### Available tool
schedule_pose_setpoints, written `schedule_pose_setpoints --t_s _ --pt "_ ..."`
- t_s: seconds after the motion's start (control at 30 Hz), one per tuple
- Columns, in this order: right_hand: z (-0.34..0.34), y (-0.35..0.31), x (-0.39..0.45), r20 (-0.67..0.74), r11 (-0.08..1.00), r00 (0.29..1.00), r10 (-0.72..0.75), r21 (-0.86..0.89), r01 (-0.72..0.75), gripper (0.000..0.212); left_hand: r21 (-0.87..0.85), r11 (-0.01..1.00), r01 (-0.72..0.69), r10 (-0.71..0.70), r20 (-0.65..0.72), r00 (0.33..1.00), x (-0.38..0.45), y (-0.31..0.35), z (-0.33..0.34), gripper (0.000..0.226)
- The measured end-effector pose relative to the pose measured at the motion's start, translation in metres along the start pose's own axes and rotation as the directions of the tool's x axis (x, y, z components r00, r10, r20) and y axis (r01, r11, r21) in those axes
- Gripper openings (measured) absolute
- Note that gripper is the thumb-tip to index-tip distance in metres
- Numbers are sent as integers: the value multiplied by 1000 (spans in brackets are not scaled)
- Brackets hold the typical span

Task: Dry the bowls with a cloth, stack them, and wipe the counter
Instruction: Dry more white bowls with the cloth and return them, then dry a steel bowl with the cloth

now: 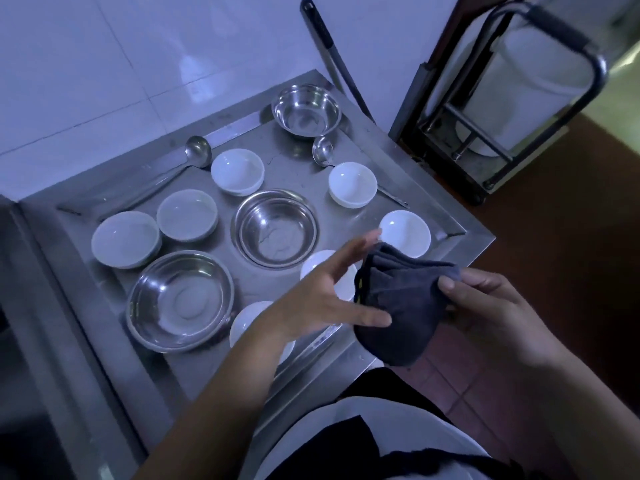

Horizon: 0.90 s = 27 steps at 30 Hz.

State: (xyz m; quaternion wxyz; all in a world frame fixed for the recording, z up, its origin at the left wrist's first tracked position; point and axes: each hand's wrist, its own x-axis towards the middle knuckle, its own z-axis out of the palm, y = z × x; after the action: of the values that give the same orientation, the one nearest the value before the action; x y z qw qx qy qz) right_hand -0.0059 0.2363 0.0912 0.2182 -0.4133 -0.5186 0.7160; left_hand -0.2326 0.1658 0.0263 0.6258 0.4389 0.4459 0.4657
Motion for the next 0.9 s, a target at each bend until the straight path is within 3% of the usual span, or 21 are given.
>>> schedule_pose_setpoints --t_s 0.1,0.2,0.33,0.43,0.57,0.7,0.8,0.9 --pt "-1 -7 2 51 1000 999 9 10 -10 48 -159 987 -39 27 -80 996 -8 13 9 61" --pt "2 -3 6 49 1000 999 6 -17 -5 58 -160 985 -61 17 -266 964 -14 17 25 42" --pt "-4 1 8 74 999 997 -15 -43 18 68 -188 978 -92 16 -368 930 -17 10 35 38" --pt "-15 -2 5 214 1000 977 -24 -6 26 44 -267 958 -109 17 -325 946 -18 12 33 35" --pt "-25 -1 6 296 1000 955 -5 24 -2 41 -171 982 -80 35 -250 968 -9 21 36 37" --pt "-30 6 24 252 997 966 47 48 -61 34 -60 998 -5 -10 -242 970 12 22 37 33" --pt "-42 6 43 187 994 978 88 51 -99 33 -89 994 70 -96 -340 936 32 19 33 29" --pt "-61 0 66 221 995 970 101 -5 -103 31 -131 984 119 -164 -422 892 54 18 32 34"
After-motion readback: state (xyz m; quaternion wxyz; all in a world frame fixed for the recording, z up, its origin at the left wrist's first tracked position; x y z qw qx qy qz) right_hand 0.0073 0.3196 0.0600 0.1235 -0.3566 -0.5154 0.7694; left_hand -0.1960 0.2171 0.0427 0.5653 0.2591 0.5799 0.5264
